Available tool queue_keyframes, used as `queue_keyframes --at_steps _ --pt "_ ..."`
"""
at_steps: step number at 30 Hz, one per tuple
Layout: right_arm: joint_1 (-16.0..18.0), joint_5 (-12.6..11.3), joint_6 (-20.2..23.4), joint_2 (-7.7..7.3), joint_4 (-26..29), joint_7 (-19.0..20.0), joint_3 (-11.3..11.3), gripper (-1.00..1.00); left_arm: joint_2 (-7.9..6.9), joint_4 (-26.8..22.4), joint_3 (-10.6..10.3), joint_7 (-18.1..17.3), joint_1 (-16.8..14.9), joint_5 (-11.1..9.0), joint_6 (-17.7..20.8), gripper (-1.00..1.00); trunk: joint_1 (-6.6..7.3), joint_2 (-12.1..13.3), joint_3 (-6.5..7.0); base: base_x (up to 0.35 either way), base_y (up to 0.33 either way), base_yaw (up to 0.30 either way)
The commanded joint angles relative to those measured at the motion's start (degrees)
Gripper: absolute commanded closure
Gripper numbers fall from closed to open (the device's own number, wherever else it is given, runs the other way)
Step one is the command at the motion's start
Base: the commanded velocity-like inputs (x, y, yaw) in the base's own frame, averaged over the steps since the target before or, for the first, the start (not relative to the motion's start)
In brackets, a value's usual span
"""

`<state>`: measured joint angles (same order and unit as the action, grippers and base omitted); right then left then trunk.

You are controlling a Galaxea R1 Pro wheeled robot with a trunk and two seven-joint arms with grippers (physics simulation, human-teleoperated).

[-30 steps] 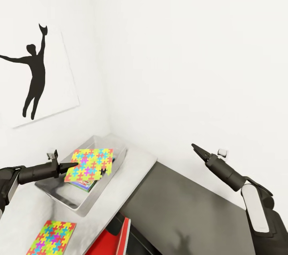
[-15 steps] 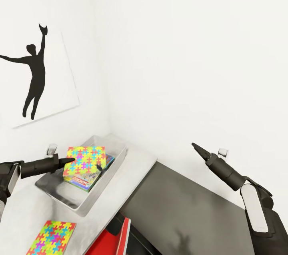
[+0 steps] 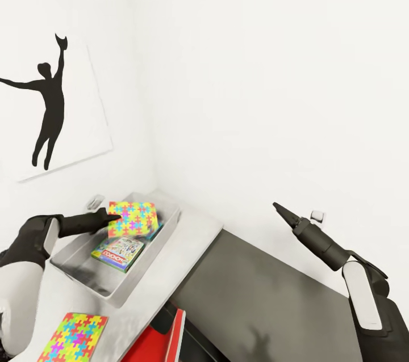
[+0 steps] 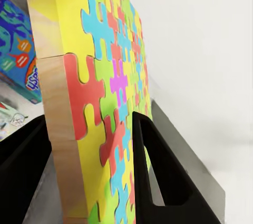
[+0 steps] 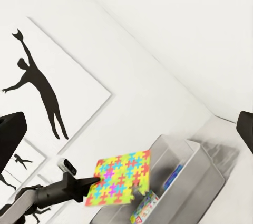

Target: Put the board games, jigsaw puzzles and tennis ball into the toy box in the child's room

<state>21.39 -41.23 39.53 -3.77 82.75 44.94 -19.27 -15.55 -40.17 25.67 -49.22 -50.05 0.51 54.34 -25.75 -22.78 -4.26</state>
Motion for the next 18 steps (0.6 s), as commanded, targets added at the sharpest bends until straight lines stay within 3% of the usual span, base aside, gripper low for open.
queue_keyframes --at_steps 1,4,7,9,11,14,18 --pt "0.1 -0.3 0.4 -0.04 0.0 0.0 -0.1 -1.00 0.73 0.0 1.2 2.1 -0.4 -0.3 0.4 1.00 -0.04 -0.1 -0.13 0.000 0.000 0.000" --pt "0.1 -0.3 0.4 -0.08 0.0 0.0 -0.1 -1.00 2.32 0.0 3.2 9.5 -1.0 -1.2 -0.8 1.00 -0.04 -0.1 -0.13 0.000 0.000 0.000" --pt "0.1 -0.3 0.4 -0.12 0.0 0.0 -0.1 -1.00 3.21 0.3 3.8 15.2 -1.2 -3.3 -3.8 1.00 -0.04 -0.1 -0.13 0.000 0.000 0.000" --pt "0.1 -0.3 0.4 -0.16 0.0 0.1 -0.1 -1.00 3.47 1.5 4.0 19.8 -1.2 -5.8 -5.6 1.00 -0.04 -0.1 -0.13 0.000 0.000 0.000" --pt "0.1 -0.3 0.4 -0.18 0.0 0.1 -0.1 -1.00 3.51 4.0 4.0 25.1 -1.3 -9.7 -8.2 1.00 -0.04 -0.1 -0.13 0.000 0.000 0.000" --pt "0.1 -0.3 0.4 -0.18 0.0 0.0 -0.1 -1.00 3.47 6.8 4.0 28.8 -1.3 -12.8 -11.3 1.00 -0.04 -0.1 -0.13 0.000 0.000 0.000" --pt "0.1 -0.3 0.4 -0.19 0.0 0.1 -0.1 -1.00 3.49 9.3 4.0 30.3 -1.3 -13.8 -13.4 1.00 -0.04 -0.1 -0.13 0.000 0.000 0.000"
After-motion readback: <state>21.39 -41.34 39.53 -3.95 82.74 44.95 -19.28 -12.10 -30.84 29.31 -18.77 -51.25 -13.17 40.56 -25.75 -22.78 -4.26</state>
